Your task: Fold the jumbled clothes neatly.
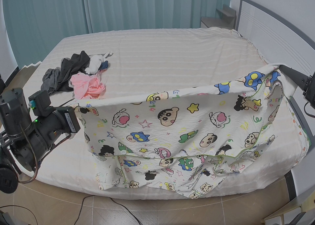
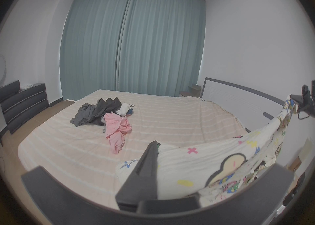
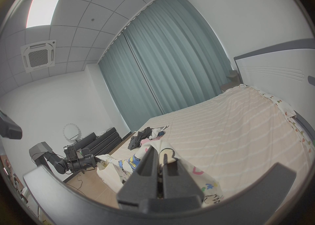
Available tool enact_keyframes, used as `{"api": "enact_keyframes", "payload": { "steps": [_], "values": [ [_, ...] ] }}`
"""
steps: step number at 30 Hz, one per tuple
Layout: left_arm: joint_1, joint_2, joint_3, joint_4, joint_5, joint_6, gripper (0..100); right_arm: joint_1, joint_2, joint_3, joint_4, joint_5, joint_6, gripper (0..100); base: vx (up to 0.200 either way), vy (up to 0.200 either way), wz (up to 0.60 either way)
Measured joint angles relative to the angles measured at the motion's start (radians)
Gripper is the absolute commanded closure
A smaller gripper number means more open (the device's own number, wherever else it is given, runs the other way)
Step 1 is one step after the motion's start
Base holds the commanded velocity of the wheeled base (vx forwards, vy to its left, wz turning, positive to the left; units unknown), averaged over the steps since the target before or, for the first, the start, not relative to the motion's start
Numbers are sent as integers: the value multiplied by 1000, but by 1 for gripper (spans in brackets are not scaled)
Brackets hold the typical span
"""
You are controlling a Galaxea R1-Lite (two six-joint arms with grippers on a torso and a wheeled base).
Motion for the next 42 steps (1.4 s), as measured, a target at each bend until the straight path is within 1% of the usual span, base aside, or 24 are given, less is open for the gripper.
{"api": "enact_keyframes", "payload": {
  "steps": [8,13,19,27,31,42],
  "values": [
    [31,134,-88,-19,-27,-18,100,-46,124,-37,-59,15,0,100,200,0,0],
    [42,231,-143,-38,-31,-38,100,-69,208,-68,-88,21,-1,100,200,0,0],
    [57,363,-242,-62,-35,-52,100,-91,324,-110,-131,21,-6,100,200,0,0],
    [66,553,-345,-84,-32,-53,100,-116,494,-141,-194,18,-13,100,0,0,0],
    [70,657,-400,-110,-30,-51,100,-126,601,-159,-254,14,-18,100,0,0,0],
    [77,859,-549,-125,-13,-54,100,-133,800,-216,-311,10,-23,100,0,0,0]
  ]
}}
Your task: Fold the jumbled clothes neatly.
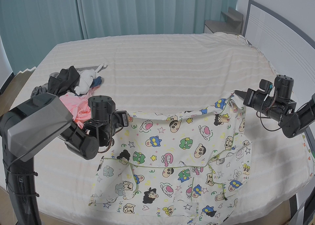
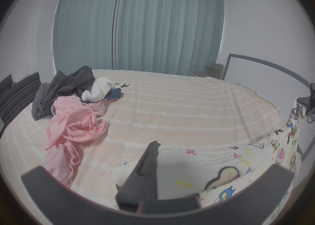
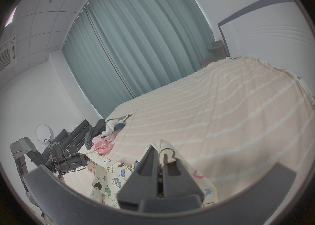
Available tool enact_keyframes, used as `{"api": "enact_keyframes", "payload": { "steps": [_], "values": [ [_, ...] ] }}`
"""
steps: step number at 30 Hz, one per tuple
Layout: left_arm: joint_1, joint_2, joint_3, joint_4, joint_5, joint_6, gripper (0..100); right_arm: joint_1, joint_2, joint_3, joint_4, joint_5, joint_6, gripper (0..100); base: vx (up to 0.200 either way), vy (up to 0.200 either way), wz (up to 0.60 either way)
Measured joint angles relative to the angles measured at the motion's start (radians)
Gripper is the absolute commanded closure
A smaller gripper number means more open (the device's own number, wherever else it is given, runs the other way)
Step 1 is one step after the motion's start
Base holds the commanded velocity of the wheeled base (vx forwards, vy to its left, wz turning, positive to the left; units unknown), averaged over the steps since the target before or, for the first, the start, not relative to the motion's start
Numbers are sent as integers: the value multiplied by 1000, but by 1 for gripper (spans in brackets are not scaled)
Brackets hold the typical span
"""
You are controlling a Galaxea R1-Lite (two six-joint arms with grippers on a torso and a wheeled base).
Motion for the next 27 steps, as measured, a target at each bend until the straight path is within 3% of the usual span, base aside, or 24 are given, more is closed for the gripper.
{"api": "enact_keyframes", "payload": {
  "steps": [14,15,22,27],
  "values": [
    [27,233,-237,-1,39,-2,100,-3,281,-243,0,-55,-20,100,0,0,0],
    [28,242,-246,-1,40,-2,0,-4,293,-255,1,-56,-21,0,0,0,0],
    [30,317,-331,-2,52,-16,0,-6,413,-403,2,-75,-24,0,0,0,0],
    [35,367,-404,-1,125,-19,0,-6,477,-470,6,-96,-20,0,0,0,0]
  ]
}}
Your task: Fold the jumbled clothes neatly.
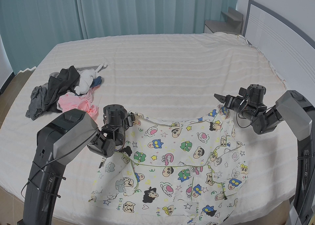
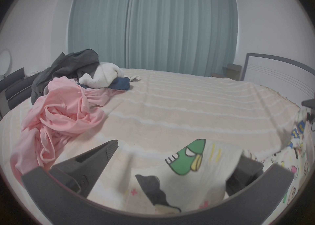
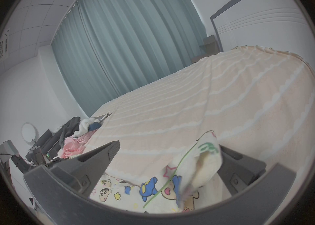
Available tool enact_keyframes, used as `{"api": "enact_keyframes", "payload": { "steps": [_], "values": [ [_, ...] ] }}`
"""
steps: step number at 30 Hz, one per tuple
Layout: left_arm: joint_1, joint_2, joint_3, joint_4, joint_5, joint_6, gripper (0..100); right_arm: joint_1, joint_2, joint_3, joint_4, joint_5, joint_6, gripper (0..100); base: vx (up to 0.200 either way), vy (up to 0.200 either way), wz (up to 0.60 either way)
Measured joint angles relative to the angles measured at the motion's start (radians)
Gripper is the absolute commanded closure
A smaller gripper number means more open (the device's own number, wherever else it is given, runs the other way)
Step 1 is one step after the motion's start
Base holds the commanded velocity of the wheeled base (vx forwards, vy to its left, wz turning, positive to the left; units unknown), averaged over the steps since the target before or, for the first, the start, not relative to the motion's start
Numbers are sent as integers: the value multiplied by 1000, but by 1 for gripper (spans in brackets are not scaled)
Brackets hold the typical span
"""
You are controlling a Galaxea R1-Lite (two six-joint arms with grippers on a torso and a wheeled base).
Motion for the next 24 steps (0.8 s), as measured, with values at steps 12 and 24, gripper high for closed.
{"api": "enact_keyframes", "payload": {
  "steps": [12,24],
  "values": [
    [45,61,-136,-69,62,1,0,-24,80,-82,33,-81,159,0,0,0,0],
    [85,-16,-59,-74,54,-9,0,11,12,29,122,-78,219,0,0,0,0]
  ]
}}
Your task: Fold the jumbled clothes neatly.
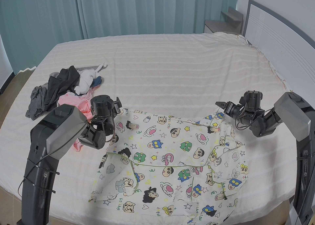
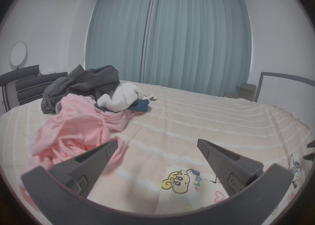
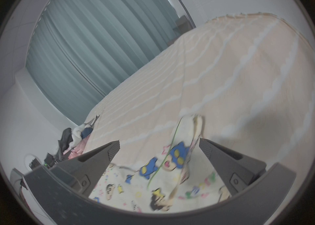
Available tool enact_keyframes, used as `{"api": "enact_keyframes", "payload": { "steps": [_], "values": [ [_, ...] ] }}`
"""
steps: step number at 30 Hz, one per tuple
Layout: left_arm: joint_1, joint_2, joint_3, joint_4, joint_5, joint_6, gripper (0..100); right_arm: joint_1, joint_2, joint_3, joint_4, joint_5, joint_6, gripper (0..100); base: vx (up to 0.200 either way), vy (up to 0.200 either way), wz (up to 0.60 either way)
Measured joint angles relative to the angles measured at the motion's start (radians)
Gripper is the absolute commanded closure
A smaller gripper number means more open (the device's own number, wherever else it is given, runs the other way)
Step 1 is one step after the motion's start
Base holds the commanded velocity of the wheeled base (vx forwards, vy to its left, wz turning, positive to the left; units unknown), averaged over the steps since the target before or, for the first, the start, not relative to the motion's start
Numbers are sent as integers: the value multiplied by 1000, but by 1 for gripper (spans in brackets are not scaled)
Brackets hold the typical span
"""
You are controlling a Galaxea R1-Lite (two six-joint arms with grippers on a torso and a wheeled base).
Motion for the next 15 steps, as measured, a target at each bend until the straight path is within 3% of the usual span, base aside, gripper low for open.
{"api": "enact_keyframes", "payload": {
  "steps": [7,15],
  "values": [
    [1,-203,254,5,-80,-95,0,75,-69,51,81,1,133,0,0,0,0],
    [-8,-422,620,-2,-193,-149,0,131,-108,86,122,-13,174,0,0,0,0]
  ]
}}
